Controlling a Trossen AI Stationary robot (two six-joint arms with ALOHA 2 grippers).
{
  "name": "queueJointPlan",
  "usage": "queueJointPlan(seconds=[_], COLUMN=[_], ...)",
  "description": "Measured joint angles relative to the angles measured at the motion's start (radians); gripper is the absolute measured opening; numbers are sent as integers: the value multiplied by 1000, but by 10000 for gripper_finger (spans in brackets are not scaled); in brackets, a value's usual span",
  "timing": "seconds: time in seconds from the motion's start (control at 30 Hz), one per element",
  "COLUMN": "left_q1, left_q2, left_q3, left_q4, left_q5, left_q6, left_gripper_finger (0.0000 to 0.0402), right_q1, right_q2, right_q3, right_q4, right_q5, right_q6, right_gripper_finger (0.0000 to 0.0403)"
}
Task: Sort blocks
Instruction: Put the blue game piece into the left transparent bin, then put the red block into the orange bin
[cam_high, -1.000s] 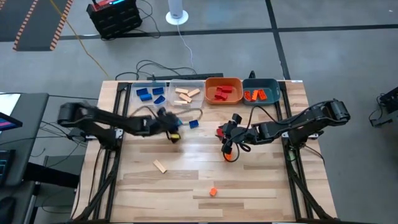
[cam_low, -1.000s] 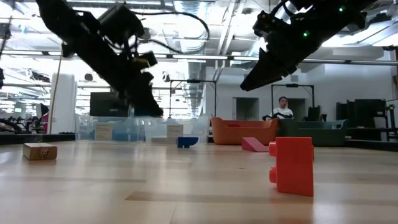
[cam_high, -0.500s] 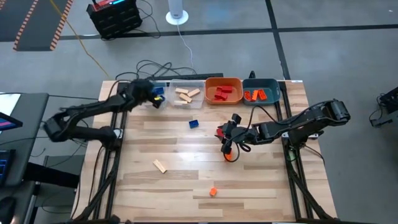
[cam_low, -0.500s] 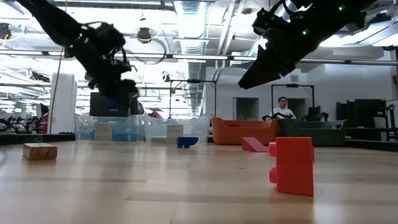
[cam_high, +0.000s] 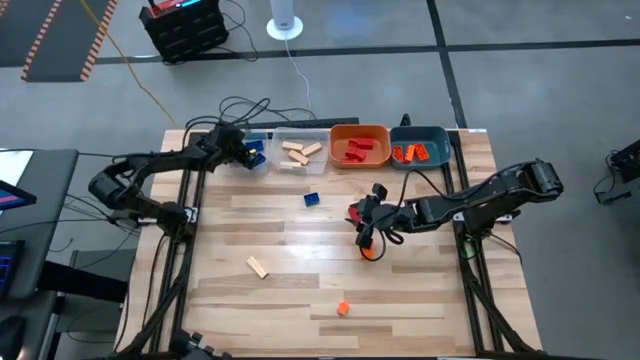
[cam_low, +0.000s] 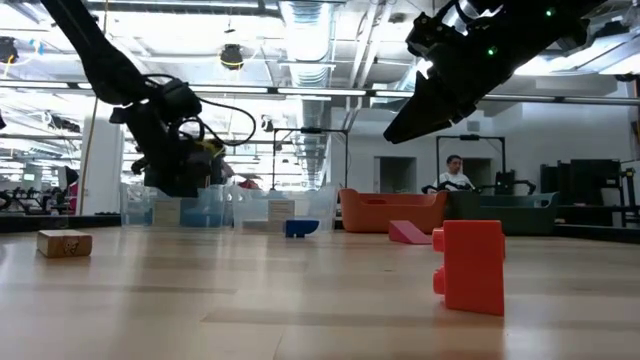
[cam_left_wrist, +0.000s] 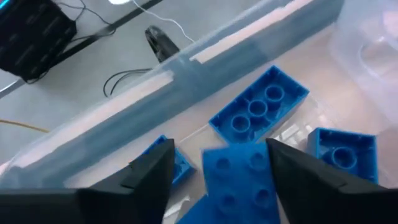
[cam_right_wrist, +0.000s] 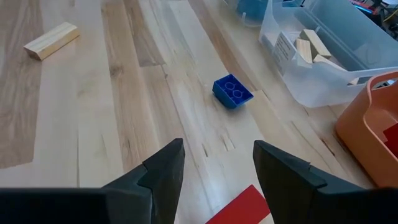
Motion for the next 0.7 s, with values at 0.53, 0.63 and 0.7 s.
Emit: queueJointPlan(seconds=[0.53,0.63,0.7], left_q1=[-403,-529,-593], left_q2=[-144,-129,-129], left_q3=[2,2,1], left_q4=[47,91,101], left_q5=[93,66,34], left_q6=[119,128,96], left_gripper_finger=[249,249,249], right_q1=[-1,-1,-1], right_q2=[0,0,0], right_q3=[0,0,0], right_q4=[0,1,2], right_q5=[0,0,0], right_q6=[0,0,0], right_gripper_finger=[223,223,223])
